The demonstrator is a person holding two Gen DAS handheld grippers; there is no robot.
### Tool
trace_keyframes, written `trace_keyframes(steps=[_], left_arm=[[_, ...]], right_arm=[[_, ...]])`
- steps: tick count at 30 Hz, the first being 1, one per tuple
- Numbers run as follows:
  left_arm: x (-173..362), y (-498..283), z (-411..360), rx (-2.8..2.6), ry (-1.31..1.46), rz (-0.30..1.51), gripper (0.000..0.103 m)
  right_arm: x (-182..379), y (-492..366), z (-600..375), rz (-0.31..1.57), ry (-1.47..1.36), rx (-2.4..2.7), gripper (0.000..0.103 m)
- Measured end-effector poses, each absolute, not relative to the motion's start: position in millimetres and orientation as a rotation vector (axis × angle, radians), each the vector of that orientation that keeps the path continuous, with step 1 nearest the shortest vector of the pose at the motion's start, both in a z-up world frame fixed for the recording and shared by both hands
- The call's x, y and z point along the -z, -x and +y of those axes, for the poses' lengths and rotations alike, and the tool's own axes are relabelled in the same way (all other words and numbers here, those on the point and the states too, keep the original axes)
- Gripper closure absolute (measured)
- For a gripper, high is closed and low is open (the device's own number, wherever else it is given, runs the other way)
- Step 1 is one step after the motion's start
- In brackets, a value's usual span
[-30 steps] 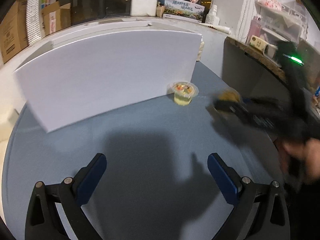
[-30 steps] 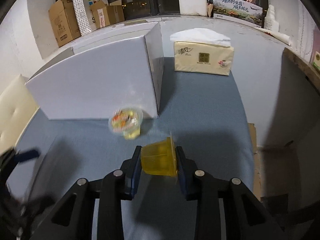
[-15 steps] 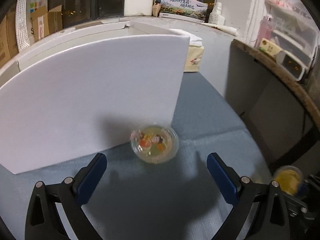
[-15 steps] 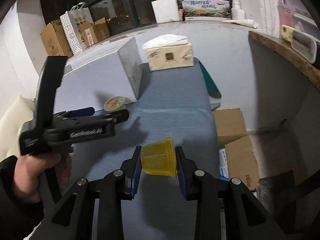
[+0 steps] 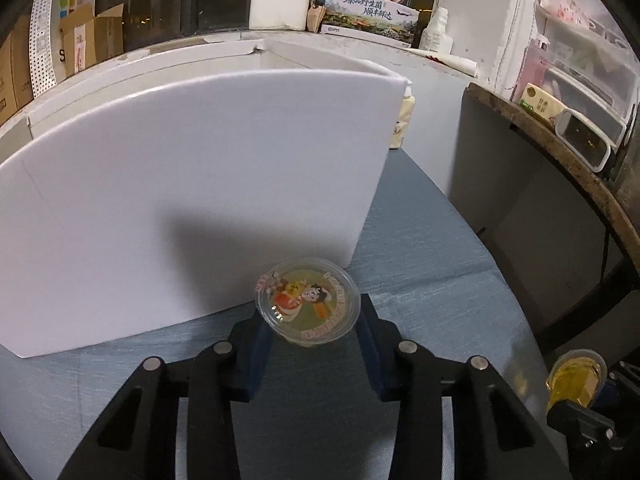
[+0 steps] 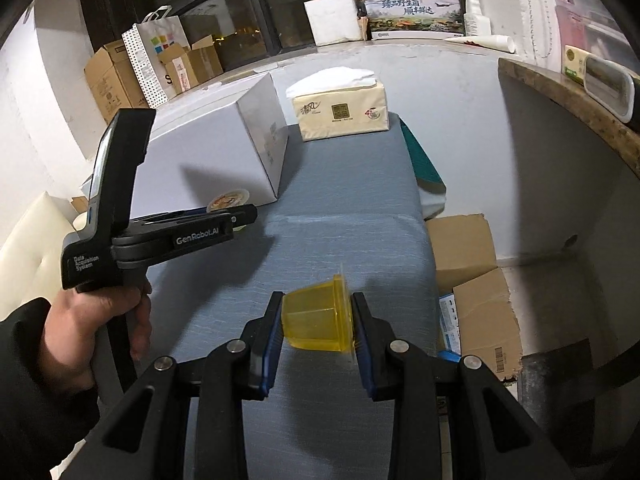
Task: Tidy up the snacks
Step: 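Carry both jelly cups into the white box and open both grippers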
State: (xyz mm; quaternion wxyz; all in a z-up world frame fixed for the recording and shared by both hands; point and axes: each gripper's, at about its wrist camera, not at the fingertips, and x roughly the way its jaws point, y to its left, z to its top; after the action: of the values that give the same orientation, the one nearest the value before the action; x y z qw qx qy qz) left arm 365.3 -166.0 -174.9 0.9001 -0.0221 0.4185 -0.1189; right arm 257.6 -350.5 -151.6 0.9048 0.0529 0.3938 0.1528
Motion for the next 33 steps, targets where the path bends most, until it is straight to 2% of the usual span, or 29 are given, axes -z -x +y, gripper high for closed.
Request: trace_keyframes(steps=[9, 18, 25, 31, 33], left_arm=[[147, -317, -139, 0.348, 0.019, 0.801, 0.059], [82, -263, -62, 0.346, 0.048, 0.687, 0.059], [36, -298, 7, 0.262, 0.127, 0.589, 0.059], [35, -356, 22, 0.215, 0.118, 0.621, 0.058], [44, -371, 24, 0.197, 0.102, 0.657, 0.054]], right_arm=[[135, -258, -325, 0.780, -0.114, -0.350, 0.069], [100, -283, -265, 0.714, -0.139, -0.456, 0.069], [50, -321, -208, 0.638, -0.059, -0.498, 0.069], [39, -379, -177, 0.673, -0.020, -0.463, 0.069], [39, -395, -167, 0.693, 0.018, -0.455, 0.068]])
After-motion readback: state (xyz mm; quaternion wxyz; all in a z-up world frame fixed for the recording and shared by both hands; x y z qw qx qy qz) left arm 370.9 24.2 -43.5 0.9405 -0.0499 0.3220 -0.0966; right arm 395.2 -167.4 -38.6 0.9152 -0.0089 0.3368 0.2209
